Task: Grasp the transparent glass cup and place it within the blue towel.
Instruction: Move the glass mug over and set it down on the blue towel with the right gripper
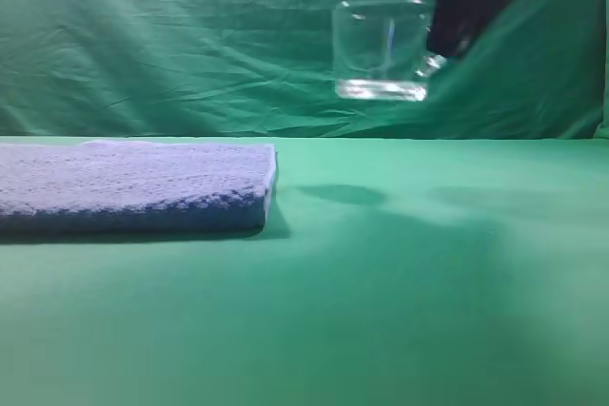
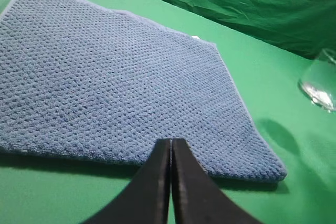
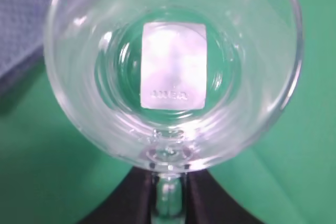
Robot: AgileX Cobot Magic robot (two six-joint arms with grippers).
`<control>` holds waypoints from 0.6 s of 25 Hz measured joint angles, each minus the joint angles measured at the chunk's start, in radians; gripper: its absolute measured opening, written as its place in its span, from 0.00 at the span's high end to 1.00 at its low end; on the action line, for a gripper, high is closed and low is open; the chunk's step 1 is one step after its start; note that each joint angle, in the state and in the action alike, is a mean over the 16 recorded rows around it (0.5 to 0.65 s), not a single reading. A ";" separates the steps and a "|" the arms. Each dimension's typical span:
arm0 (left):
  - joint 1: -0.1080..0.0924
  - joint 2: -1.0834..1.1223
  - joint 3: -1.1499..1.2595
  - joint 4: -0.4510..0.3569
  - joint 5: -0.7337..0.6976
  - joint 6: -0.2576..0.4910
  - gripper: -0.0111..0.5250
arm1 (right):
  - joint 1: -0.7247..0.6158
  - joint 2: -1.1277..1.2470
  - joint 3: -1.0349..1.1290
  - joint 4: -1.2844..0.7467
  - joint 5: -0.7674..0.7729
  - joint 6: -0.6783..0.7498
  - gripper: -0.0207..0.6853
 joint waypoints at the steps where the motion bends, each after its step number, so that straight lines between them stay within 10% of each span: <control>1: 0.000 0.000 0.000 0.000 0.000 0.000 0.98 | 0.021 0.025 -0.033 -0.002 -0.002 0.004 0.82; 15: 0.000 0.000 0.000 0.000 0.000 0.000 0.98 | 0.182 0.422 -0.415 -0.030 -0.047 0.091 0.78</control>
